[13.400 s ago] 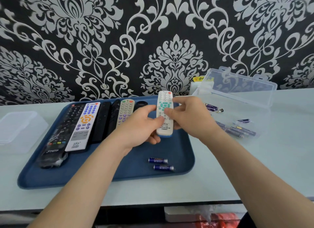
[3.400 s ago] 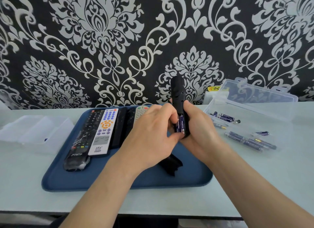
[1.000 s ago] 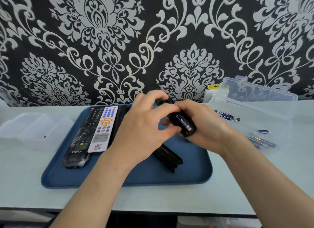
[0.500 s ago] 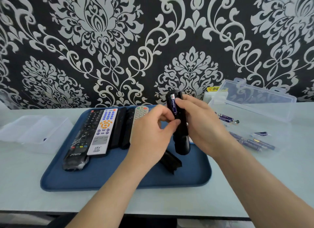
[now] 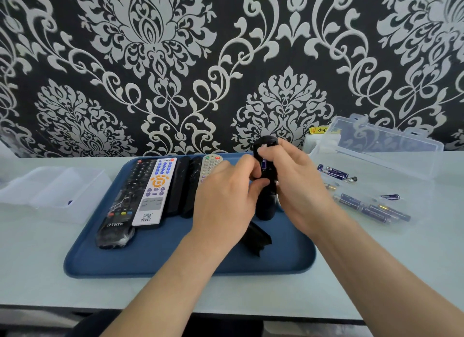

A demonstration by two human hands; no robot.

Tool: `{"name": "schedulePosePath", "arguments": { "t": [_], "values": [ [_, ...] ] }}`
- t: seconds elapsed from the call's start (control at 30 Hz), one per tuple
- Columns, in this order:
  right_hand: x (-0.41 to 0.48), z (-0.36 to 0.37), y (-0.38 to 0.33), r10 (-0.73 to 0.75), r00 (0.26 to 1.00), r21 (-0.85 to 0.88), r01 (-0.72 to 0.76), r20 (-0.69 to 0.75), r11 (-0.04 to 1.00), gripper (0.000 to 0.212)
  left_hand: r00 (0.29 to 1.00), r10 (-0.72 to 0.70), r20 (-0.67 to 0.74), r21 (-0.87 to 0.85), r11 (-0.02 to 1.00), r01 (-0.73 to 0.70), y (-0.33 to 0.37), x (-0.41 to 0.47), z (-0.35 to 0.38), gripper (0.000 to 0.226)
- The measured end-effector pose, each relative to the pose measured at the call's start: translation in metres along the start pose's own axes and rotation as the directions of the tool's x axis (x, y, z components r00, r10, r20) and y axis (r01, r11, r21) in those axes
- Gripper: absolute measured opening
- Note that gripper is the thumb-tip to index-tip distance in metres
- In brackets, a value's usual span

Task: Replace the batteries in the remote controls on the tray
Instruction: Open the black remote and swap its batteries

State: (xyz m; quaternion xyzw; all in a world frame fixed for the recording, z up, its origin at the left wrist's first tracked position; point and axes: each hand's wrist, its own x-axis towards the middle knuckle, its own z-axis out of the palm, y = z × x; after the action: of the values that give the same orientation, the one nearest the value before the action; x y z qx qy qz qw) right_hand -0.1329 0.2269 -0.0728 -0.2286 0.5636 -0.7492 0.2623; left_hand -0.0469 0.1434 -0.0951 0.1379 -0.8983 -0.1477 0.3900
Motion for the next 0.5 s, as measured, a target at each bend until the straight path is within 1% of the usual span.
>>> {"name": "schedulePosePath", "arguments": {
  "t": [0.03,0.13,0.2,0.33,0.43,0.5],
  "values": [
    [0.0003,0.0004,0.0004,-0.008,1.0,0.008,0.007,0.006,1.0,0.011,1.0,-0.005,-0.001,-0.006,1.0,0.005,-0.0005,0.0004,0.0,0.02],
    [0.0006,-0.0002,0.001,-0.011,1.0,0.033,0.01,0.014,0.999,0.014,1.0,-0.02,0.007,-0.009,1.0,0.02,-0.0027,0.0009,0.0004,0.02],
    [0.0006,0.0006,0.0011,-0.01,1.0,0.048,0.009,0.017,0.999,0.011,1.0,-0.015,0.009,0.001,1.0,0.015,-0.0043,0.0007,0.0006,0.02],
    [0.0007,0.0006,0.0036,-0.013,0.999,0.077,0.01,0.038,0.997,0.023,1.0,0.009,0.006,0.026,1.0,-0.009,-0.0072,0.0012,0.0001,0.02],
    [0.0013,0.0016,0.0044,-0.001,0.999,0.094,-0.002,0.033,0.996,0.013,0.998,0.06,-0.019,0.08,0.995,-0.059,-0.0049,0.0016,-0.0013,0.021],
    [0.0014,0.002,0.0024,0.027,1.0,0.107,-0.027,0.002,0.994,0.013,0.993,0.104,-0.048,0.132,0.986,-0.097,-0.0002,0.0017,-0.0023,0.023]
  ]
}}
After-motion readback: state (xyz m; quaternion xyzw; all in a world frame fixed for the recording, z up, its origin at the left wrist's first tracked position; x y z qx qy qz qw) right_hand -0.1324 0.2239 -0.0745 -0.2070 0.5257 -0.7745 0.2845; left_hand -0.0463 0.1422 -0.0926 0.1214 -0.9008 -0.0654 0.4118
